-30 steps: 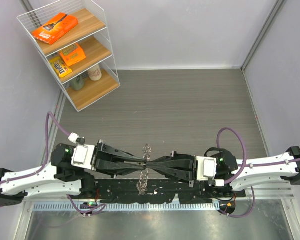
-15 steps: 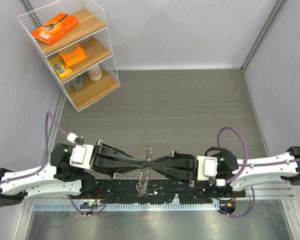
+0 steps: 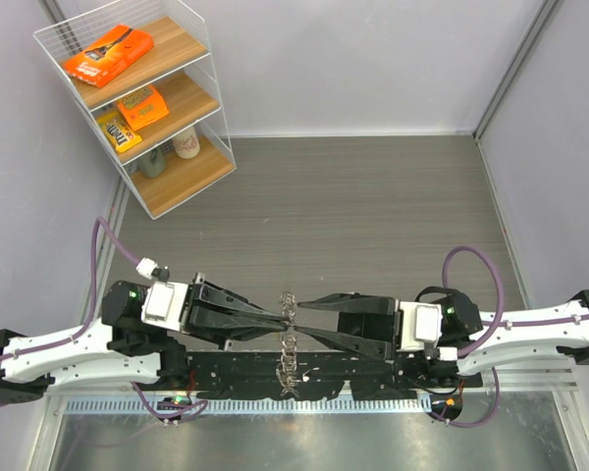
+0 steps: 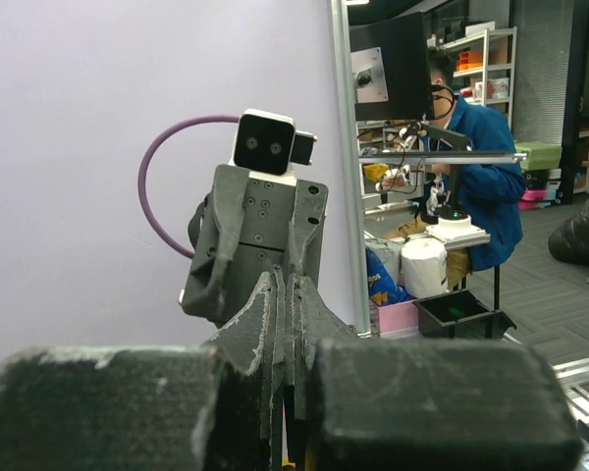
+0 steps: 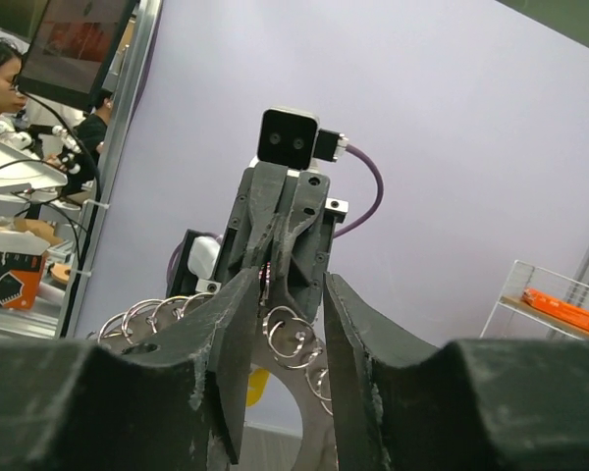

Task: Put the keys on the keyring

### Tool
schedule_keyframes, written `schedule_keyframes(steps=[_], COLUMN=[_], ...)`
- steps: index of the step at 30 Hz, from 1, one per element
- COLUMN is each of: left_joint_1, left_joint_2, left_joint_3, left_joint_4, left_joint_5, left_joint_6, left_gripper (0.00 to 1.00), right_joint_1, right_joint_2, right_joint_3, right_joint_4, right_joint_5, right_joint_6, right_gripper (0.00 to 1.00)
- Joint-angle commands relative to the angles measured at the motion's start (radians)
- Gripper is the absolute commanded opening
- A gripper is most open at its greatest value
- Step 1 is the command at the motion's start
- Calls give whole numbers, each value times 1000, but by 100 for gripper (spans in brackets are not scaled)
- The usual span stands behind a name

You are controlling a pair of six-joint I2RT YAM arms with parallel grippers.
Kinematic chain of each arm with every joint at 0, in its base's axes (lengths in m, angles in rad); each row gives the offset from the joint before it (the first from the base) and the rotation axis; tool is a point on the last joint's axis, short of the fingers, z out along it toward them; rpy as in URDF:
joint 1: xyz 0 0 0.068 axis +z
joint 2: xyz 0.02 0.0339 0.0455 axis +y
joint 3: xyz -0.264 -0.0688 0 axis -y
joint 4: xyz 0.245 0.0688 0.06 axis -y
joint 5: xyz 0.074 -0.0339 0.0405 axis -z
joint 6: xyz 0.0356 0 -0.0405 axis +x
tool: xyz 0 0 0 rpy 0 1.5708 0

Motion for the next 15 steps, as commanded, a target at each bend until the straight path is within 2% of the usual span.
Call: schedule_keyframes(steps=[1,4,7,15], left_joint_1=[-1,-1,-1,-1], left_joint_2=[-3,-7,-12,-9], left_joint_3=[38,26,9,-57], left_joint_4=[62,94,144,332], left_joint_5=[5,-1,-6,-41], left_joint_6=[-9,-21,-35,-69], left_gripper=[0,0,0,0], right_joint_1=[-4,-4,-4,-2], right_joint_2=[-58,-97,-107,-58], right_joint_3=[27,43,127,332], right_joint_4=[-23,-135,-347,-725], right_joint_5=[61,72,124,43], right_joint_6=[7,13,62,136], right_gripper=[40,42,43,38])
